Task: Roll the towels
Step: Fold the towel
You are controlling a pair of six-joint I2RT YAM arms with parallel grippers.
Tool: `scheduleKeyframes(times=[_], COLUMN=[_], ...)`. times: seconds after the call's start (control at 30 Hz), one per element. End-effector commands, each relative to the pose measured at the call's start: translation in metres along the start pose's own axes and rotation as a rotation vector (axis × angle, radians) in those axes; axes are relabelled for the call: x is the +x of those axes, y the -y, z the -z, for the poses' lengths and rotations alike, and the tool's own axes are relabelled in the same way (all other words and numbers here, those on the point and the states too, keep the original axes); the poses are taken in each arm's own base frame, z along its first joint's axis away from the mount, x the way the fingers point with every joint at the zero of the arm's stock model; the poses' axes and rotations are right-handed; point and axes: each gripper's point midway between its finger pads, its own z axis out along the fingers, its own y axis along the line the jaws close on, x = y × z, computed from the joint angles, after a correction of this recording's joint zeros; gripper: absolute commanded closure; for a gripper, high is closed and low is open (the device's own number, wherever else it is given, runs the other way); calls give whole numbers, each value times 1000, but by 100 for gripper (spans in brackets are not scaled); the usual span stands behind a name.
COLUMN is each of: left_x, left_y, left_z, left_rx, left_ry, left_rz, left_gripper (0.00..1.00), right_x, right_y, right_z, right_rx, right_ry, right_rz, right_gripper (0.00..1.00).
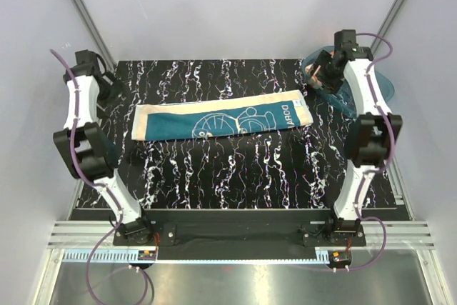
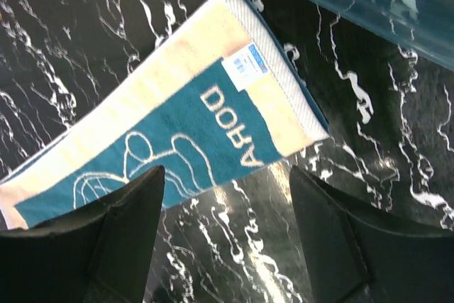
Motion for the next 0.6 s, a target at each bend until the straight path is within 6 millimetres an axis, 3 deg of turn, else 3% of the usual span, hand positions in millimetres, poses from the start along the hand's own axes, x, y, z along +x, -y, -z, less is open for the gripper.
scheduleKeyframes(times=[0.0, 0.03, 0.07, 0.1, 0.2, 0.27, 0.3, 0.57], left_x=[-7, -4, 12, 18, 49, 65, 82, 127], left_y=[-14, -11, -16, -12, -12, -10, -13, -33], left_z=[25, 25, 18, 24, 16, 16, 15, 21], left_rx=[-7, 10, 1, 19, 55, 85, 93, 130], left_ry=[84, 88, 57, 66, 10, -17, -40, -41], left_rz=[-28, -36, -58, -74, -117, -153, -172, -259], left_gripper=[1, 1, 1, 1, 1, 1, 1, 1], right_x=[19, 23, 32, 50, 74, 77, 84, 81], right_y=[12, 13, 17, 30, 44, 50, 56, 69], right_z=[9, 4, -1, -10, -26, -30, -33, -51], right_rx=[-3, -22, -23, -4, -8, -18, -4, 45], right_ry=[29, 27, 13, -28, -74, -76, -87, -56], right_rz=[24, 18, 7, -14, -35, -47, -52, -71], right_gripper=[22, 23, 23, 24, 27, 29, 30, 36])
